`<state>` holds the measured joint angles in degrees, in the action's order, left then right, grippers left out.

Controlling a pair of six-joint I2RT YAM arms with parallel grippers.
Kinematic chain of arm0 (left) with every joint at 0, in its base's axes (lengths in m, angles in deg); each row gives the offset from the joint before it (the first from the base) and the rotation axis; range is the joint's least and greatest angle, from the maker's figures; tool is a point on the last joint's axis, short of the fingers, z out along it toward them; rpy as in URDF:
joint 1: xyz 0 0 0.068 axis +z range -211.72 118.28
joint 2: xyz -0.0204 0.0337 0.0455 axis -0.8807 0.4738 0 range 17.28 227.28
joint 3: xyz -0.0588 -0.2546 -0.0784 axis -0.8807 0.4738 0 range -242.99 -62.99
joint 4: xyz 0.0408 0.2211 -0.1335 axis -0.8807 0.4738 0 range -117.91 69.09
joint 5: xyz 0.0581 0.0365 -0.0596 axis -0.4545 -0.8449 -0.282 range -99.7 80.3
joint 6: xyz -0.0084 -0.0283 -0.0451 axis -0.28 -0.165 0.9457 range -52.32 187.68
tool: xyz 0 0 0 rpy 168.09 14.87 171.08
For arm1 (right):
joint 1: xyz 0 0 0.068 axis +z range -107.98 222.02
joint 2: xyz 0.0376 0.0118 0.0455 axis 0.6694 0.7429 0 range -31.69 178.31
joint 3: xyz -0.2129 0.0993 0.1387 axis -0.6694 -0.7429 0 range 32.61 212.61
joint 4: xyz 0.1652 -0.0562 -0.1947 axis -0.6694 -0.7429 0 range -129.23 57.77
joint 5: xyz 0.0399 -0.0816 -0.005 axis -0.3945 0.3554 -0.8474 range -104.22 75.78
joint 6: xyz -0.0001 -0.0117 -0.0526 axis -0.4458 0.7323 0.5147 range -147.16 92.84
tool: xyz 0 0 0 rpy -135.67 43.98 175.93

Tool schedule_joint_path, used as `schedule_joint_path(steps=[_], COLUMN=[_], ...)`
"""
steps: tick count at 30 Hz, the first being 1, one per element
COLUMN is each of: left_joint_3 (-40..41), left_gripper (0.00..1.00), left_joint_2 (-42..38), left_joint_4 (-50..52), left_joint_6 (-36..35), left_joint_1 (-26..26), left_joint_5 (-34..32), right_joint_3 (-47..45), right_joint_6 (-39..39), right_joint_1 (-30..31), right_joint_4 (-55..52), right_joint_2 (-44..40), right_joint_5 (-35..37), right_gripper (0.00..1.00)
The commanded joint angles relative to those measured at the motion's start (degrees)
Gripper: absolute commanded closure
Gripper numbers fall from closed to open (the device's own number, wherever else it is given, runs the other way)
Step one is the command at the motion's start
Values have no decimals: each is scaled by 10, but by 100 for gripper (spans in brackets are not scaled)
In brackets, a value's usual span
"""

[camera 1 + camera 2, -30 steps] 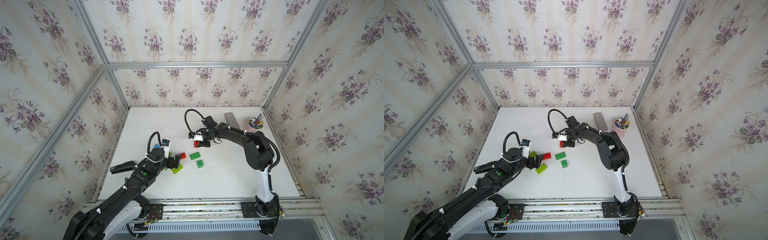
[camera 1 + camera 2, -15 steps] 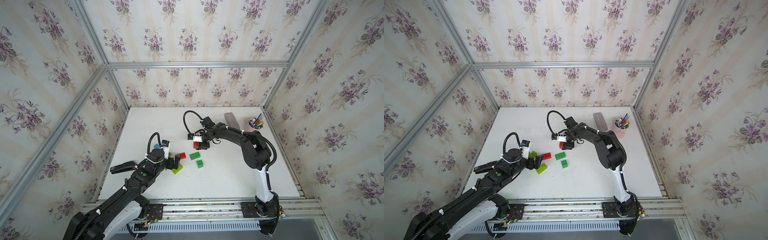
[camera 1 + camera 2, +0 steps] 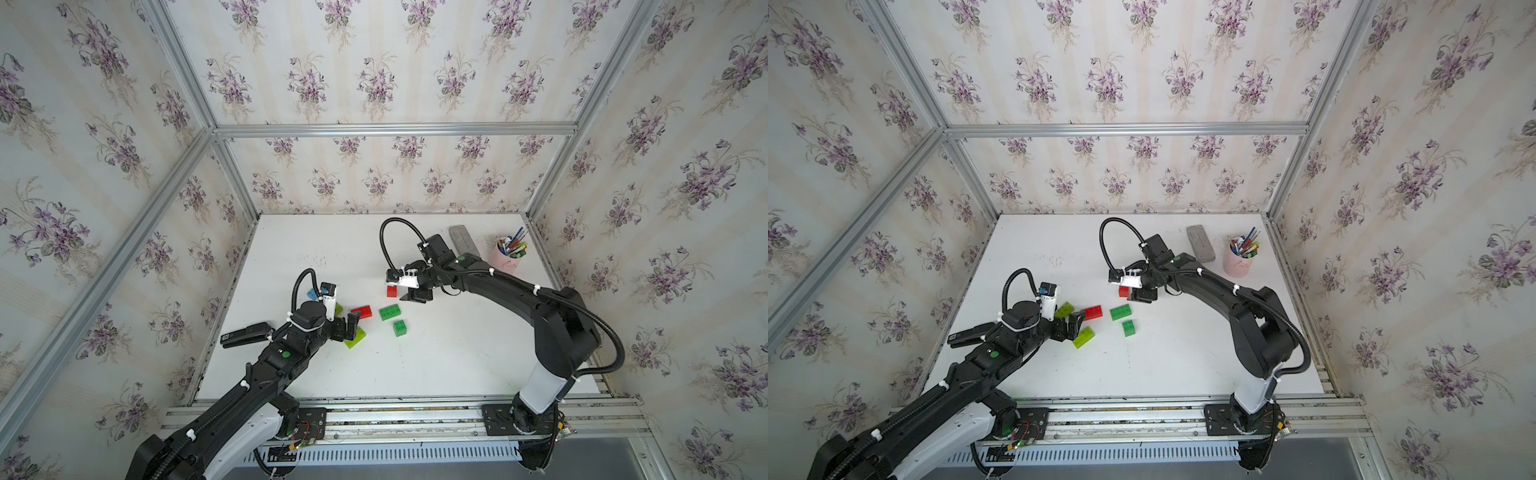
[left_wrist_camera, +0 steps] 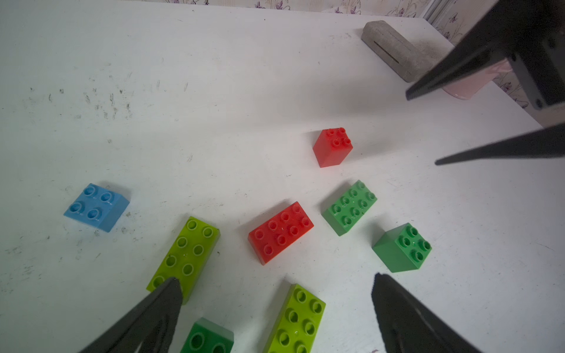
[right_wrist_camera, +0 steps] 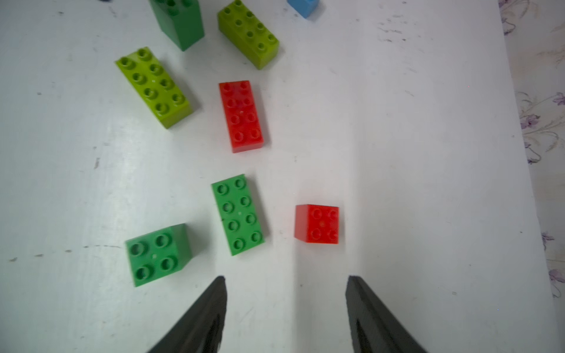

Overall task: Assemble a spoon with lego
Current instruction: Place the lego brick at the center of the board, then pick up the lego brick from the center of the board.

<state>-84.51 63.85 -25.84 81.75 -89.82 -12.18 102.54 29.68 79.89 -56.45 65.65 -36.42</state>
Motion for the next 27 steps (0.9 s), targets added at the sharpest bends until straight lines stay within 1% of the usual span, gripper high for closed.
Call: schedule_joint_path(steps=[1, 5, 9, 12, 18, 24, 27], left_joint_3=[2, 4, 4, 4, 4, 5, 6], left_gripper=[0, 0, 0, 0, 0, 0, 0], left_joint_2=[-2, 0, 1, 3, 3, -4, -8], left_joint_4=[-3, -3, -3, -3, -2, 5, 8], left_joint_6=[16, 19, 20, 21, 20, 22, 22], left_joint_1=[0, -1, -2, -2, -4, -4, -4], left_joint_5=[-9, -9, -9, -7, -9, -14, -15], right_joint_3=[-63, -133, -162, -169, -161, -141, -133], right_joint_6=[-26, -65, -82, -78, -71, -65, -61], right_joint_1=[24, 46, 52, 54, 55, 58, 58], right_joint_4=[33, 80, 96, 98, 103, 104, 101], right_joint_2=[-38, -62, -59, -52, -29, 0, 14], right_joint_5=[-3, 5, 1, 6, -6, -14, -15], right_gripper=[35, 35, 35, 36, 37, 40, 44])
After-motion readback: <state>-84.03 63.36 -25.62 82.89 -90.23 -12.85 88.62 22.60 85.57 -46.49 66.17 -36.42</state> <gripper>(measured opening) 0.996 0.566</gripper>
